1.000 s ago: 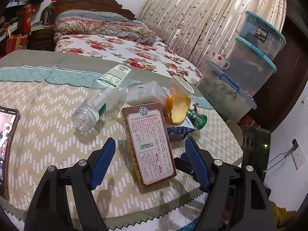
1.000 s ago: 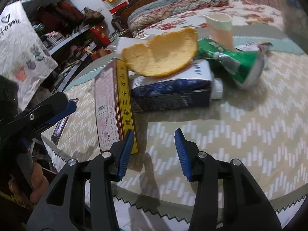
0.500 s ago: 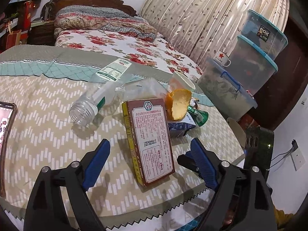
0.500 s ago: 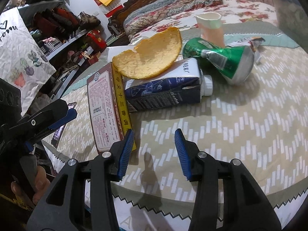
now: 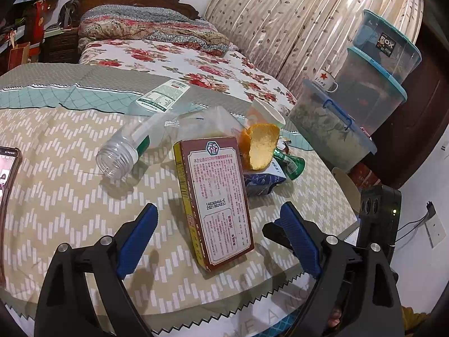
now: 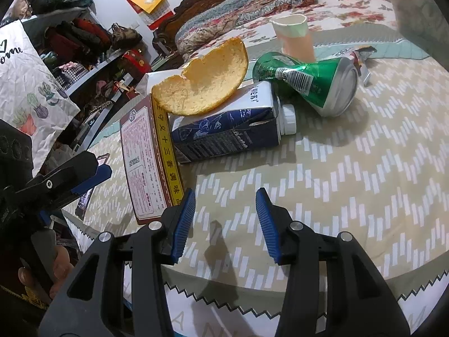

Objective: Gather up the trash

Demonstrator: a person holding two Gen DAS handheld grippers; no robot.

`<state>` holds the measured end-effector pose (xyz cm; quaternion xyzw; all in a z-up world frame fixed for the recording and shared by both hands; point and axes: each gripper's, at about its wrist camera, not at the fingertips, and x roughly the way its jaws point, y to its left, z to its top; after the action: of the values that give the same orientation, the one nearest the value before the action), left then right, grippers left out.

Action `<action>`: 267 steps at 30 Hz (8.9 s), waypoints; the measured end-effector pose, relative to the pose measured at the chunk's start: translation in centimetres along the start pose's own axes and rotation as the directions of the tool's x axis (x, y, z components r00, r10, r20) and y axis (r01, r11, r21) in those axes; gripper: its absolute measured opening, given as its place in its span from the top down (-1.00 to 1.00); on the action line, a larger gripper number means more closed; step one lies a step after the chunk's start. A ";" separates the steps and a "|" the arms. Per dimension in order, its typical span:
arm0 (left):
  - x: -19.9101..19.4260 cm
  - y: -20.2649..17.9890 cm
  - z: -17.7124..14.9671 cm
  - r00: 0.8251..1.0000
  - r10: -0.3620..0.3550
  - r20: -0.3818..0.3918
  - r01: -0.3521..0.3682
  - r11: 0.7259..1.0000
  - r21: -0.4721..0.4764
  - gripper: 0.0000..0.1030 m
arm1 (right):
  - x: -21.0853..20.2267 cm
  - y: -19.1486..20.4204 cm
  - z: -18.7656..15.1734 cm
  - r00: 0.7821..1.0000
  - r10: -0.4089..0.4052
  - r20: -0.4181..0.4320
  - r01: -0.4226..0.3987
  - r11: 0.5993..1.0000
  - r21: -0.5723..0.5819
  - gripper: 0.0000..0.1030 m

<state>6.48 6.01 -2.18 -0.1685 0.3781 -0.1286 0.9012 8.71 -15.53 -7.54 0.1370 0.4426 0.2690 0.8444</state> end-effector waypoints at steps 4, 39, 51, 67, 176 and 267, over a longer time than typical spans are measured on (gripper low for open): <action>0.2 0.1 -0.1 1.000 -0.001 -0.004 0.001 1.000 -0.004 -0.66 | 0.0 0.1 -0.1 1.000 -0.006 -0.002 0.006 1.000 -0.006 0.06; 4.4 1.1 -1.2 0.994 0.068 -0.084 -0.066 0.997 0.027 -0.17 | -0.2 0.6 9.8 0.992 -0.049 0.120 0.064 0.991 -0.117 0.10; 3.6 2.0 -1.5 0.996 0.060 -0.070 -0.060 0.998 0.006 -0.15 | 0.5 2.3 9.3 0.991 0.023 0.132 -0.004 0.990 -0.138 0.79; 2.4 -0.6 -2.9 0.994 0.072 -0.081 -0.065 0.994 0.085 -0.15 | -4.7 -3.5 0.7 0.991 -0.074 0.108 0.065 0.994 0.084 0.74; 3.4 -0.3 -4.1 0.985 0.114 -0.126 -0.104 0.991 0.084 -0.48 | -4.9 -3.1 -3.1 0.990 -0.111 0.088 0.104 0.991 0.089 -0.65; 13.3 -20.1 1.6 0.950 -0.176 -0.260 0.261 0.901 0.346 -0.11 | -16.1 -18.5 -1.9 0.909 -0.218 0.355 0.068 0.919 0.388 0.85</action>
<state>14.59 -16.77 -1.54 -0.0185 0.4232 -0.3176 0.8484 5.84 -40.00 -6.46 0.3098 0.3162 0.0850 0.8927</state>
